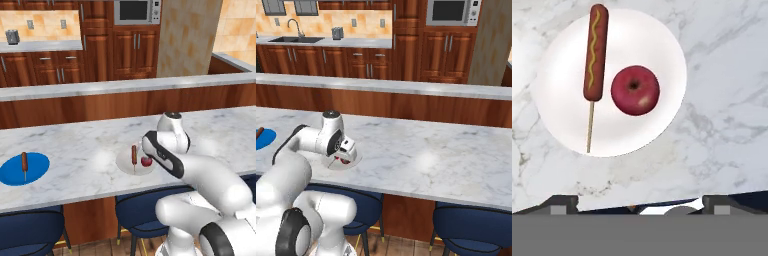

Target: Pick up the apple and banana from the fridge and place one fruit on each plate on the dining counter.

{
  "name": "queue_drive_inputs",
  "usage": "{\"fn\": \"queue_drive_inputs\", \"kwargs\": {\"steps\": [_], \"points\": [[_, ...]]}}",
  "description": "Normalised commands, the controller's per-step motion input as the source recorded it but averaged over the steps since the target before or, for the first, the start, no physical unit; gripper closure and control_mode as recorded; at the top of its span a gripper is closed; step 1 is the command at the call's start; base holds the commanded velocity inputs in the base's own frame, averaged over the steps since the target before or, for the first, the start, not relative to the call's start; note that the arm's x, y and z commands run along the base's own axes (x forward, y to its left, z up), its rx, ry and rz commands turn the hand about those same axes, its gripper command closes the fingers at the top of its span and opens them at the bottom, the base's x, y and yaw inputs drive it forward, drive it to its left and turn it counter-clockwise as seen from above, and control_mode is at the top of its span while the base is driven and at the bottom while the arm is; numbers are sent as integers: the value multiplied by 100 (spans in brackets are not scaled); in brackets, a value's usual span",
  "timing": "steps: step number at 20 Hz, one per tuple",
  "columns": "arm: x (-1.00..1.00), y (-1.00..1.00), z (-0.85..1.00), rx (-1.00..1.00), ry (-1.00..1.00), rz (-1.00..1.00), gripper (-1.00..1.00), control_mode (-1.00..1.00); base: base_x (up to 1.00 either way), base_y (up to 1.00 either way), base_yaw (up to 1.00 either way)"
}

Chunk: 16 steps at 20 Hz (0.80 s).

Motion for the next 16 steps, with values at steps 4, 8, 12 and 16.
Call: {"fn": "queue_drive_inputs", "kwargs": {"steps": [4, 8, 12, 16], "points": [[-93, 20, 5, 0, -1, 4, -100, -100, 0, 0, 0], [-84, 1, 31, -5, -14, 0, -100, -100, 0, 0, 0], [-59, 0, 54, -11, -20, 0, -100, -100, 0, 0, 0], [-43, 0, 59, -11, -21, 0, -100, -100, 0, 0, 0]]}}
